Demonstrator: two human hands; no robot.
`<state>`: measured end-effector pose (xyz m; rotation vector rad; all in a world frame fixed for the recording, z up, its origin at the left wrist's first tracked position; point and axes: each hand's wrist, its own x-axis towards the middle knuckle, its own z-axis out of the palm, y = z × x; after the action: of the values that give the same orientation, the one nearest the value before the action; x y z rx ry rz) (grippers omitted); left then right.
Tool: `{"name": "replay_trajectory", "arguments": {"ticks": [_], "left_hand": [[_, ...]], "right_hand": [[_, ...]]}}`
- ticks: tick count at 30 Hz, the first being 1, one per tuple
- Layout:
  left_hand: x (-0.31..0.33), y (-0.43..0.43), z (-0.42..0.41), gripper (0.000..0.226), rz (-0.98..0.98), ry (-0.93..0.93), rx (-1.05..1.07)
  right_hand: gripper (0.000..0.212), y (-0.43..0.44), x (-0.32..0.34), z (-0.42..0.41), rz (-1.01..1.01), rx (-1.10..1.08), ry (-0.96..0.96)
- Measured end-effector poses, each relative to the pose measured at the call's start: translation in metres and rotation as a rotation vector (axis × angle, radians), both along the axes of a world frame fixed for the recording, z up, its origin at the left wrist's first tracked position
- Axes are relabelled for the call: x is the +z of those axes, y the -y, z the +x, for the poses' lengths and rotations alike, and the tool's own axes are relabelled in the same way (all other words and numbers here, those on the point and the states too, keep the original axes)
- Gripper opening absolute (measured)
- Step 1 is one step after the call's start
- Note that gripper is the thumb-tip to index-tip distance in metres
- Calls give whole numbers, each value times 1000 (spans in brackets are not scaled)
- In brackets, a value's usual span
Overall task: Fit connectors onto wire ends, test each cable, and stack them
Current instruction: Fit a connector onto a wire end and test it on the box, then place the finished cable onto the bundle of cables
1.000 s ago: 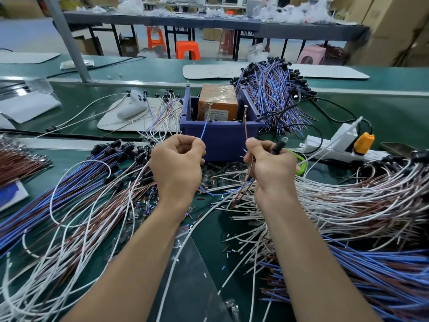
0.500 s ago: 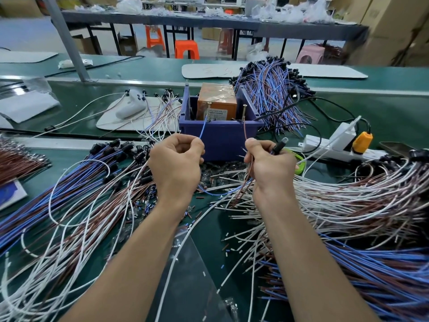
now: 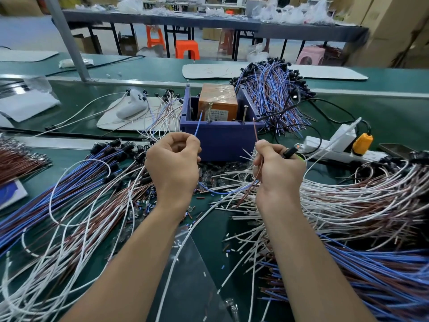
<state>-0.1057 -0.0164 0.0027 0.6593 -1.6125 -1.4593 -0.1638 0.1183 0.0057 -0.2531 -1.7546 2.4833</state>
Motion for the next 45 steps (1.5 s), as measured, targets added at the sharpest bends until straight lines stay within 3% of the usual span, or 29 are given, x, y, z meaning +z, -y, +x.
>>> {"name": "replay_trajectory", "arguments": {"ticks": [7,14,19,26,33,35,38,39,42,45], "left_hand": [[9,-8,8,13,59,-92,-105],[31,-25,16,20,428,79,-837],[37,-55,26,16,476,136,-989],[46,-90,29,19,192,268,-875],[48,-124,30,11,-401,449,-940],[51,-128,29,7,-493,484,-988],[52,-130,29,12,-695,550,-974],[51,-130,30,16,-764,571,-958],[44,-135,37,25,-848,599,-920],[35,-141,42,22,-1033,583,-736]], "right_hand": [[44,-8,19,11,-59,192,9],[22,-33,45,28,250,418,81],[15,-72,53,51,331,497,87],[22,-181,91,77,149,229,143],[22,-279,104,81,349,-45,270],[22,-296,96,76,578,-105,269],[26,-310,87,71,1392,-218,305],[26,-309,86,71,1549,-230,307],[25,-297,81,65,1624,-178,231],[28,-289,75,57,1662,-139,147]]}}
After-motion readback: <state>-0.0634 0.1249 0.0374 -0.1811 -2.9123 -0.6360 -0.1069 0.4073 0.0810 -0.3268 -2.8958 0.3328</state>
